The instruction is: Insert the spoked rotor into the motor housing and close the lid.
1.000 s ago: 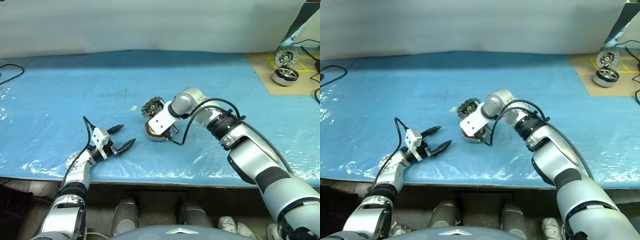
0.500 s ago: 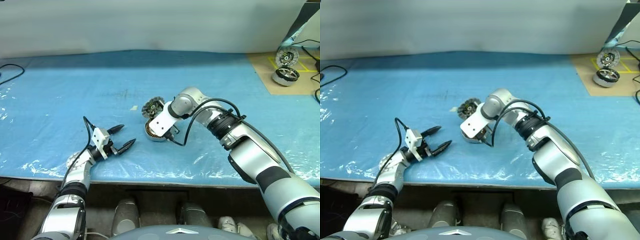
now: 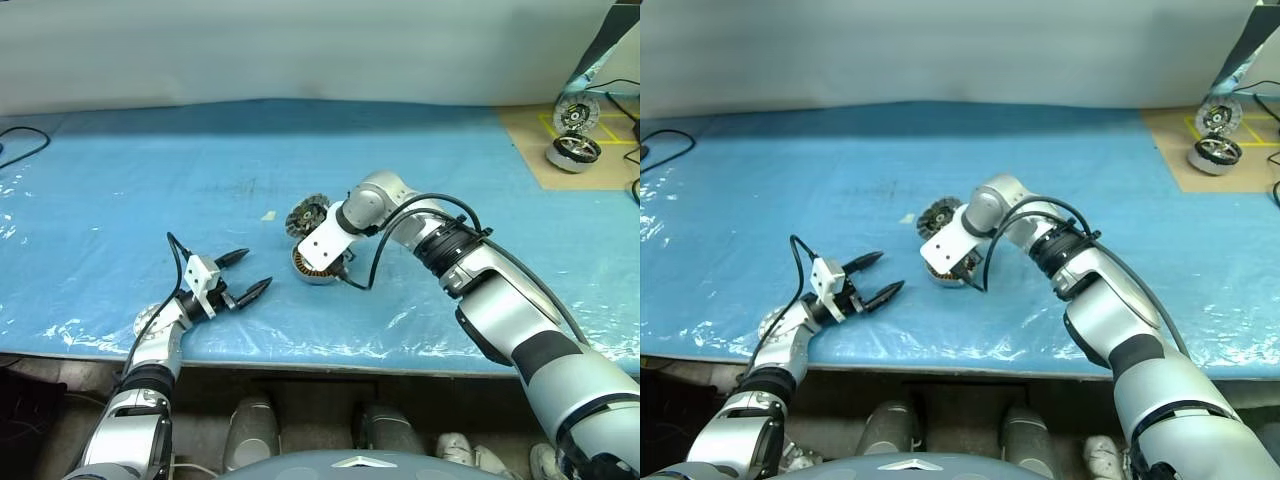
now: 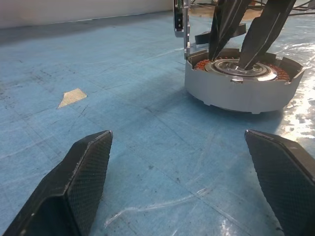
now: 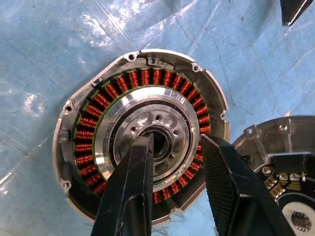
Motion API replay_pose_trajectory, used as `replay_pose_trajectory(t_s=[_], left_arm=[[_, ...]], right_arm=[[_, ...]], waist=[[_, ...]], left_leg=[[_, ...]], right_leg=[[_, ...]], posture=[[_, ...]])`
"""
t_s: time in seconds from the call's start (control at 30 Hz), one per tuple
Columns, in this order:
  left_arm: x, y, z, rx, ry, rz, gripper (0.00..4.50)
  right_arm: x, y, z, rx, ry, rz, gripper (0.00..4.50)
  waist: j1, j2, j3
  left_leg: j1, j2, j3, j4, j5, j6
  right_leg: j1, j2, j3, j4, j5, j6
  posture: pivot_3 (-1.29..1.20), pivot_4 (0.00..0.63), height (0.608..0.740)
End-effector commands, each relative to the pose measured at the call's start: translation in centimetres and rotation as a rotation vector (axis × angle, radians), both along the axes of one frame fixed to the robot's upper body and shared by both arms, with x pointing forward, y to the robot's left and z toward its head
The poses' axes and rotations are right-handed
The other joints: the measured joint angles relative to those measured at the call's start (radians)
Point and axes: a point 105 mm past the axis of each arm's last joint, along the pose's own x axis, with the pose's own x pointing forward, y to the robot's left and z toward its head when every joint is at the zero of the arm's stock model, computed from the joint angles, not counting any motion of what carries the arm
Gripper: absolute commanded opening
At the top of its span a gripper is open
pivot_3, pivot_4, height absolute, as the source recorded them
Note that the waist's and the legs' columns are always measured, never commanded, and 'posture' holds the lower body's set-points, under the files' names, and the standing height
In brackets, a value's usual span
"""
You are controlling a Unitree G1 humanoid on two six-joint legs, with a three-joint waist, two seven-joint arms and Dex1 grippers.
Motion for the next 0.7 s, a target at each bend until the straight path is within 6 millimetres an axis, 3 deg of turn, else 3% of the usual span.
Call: replay_pose_trajectory(t_s=[0.03, 0.23, 0.33, 0.43, 0.7], left_arm=[[-1.2, -0.6, -2.9, 0.010, 0.130, -0.016, 4.50], [-1.1, -0.6, -2.9, 0.012, 0.131, -0.017, 4.50], [-1.2, -0.6, -2.9, 0.014, 0.130, -0.015, 4.50], [-1.3, -0.6, -2.9, 0.012, 0.128, -0.013, 4.50], [-1.5, -0.4, -2.9, 0.012, 0.126, -0.014, 4.50]], right_arm=[[0.3, 0.0, 2.8, 0.083, 0.005, -0.026, 1.59], [0.3, -1.3, 3.6, 0.182, 0.101, -0.120, 1.59], [0.1, -0.8, 4.5, 0.355, 0.218, -0.202, 1.00], [-0.3, -0.6, 4.5, 0.533, 0.375, -0.312, 0.04], [-1.6, -1.1, 2.0, 0.793, 0.692, -0.598, 0.04]], waist=[[0.000, 0.000, 0.000], [0.000, 0.000, 0.000], [0.000, 0.000, 0.000], [0.001, 0.000, 0.000], [0.005, 0.000, 0.000]], left_leg=[[0.000, 0.000, 0.000, 0.000, 0.000, 0.000], [0.000, 0.000, 0.000, 0.000, 0.000, 0.000], [0.000, 0.000, 0.000, 0.000, 0.000, 0.000], [0.000, 0.000, 0.000, 0.000, 0.000, 0.000], [0.000, 0.000, 0.000, 0.000, 0.000, 0.000]], right_leg=[[0.000, 0.000, 0.000, 0.000, 0.000, 0.000], [0.000, 0.000, 0.000, 0.000, 0.000, 0.000], [0.000, 0.000, 0.000, 0.000, 0.000, 0.000], [0.000, 0.000, 0.000, 0.000, 0.000, 0.000], [-0.001, 0.001, 0.000, -0.001, 0.000, 0.000]], posture=[[0.00, 0.150, 0.740], [0.00, 0.150, 0.740], [0.00, 0.150, 0.740], [0.00, 0.150, 0.740], [0.00, 0.150, 0.740]])
